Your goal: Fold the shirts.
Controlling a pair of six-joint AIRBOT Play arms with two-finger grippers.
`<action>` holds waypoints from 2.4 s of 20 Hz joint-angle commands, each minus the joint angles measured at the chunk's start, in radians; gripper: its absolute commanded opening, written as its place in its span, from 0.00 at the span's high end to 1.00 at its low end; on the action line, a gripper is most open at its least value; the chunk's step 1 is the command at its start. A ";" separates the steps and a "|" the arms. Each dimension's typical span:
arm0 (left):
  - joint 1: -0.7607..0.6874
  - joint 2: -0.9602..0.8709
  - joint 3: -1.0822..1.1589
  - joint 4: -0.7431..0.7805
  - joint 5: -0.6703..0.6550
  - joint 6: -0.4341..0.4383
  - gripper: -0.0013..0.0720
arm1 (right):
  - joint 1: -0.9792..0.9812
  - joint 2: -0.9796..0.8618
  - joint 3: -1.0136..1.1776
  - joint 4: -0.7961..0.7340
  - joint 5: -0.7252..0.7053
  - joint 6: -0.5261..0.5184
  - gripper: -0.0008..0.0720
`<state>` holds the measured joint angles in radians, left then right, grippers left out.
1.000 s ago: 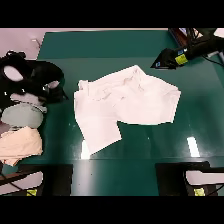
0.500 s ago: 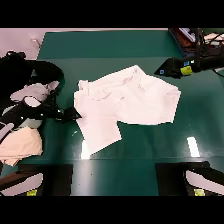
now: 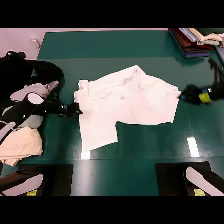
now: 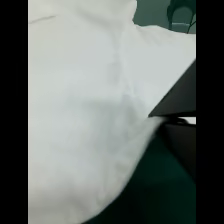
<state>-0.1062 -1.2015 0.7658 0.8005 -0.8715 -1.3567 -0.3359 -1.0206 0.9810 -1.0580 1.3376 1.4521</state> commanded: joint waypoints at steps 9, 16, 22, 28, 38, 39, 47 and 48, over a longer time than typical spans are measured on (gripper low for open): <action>-0.002 0.003 0.081 0.005 -0.038 -0.004 0.94 | -0.185 -0.192 -0.362 0.150 -0.245 -0.130 0.67; -0.002 0.003 0.085 0.006 -0.059 -0.004 0.94 | -0.036 -0.269 -0.274 0.139 -0.277 -0.131 0.97; 0.111 0.183 0.414 0.008 -0.189 -0.003 0.94 | -0.080 0.047 0.016 0.143 -0.127 -0.151 0.97; 0.246 0.384 1.021 0.040 -0.213 -0.005 0.95 | -0.101 0.246 0.653 0.138 -0.070 -0.114 0.97; 0.246 0.381 1.334 0.290 -0.203 -0.139 0.95 | -0.100 0.116 1.229 0.005 0.152 0.027 0.97; 0.246 0.374 1.264 0.271 -0.213 -0.139 0.95 | -0.100 0.105 1.187 0.018 0.154 0.030 0.97; 0.220 0.034 0.793 0.134 -0.381 -0.135 0.94 | 0.020 -0.153 0.692 -0.103 0.191 0.032 0.98; 0.200 -0.033 0.756 0.135 -0.378 -0.131 0.95 | 0.063 -0.214 0.656 -0.143 0.188 0.032 0.98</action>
<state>0.1230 -1.0874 1.6535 0.9718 -1.2160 -1.4982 -0.3523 -1.1099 1.7630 -1.1069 1.5097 1.4822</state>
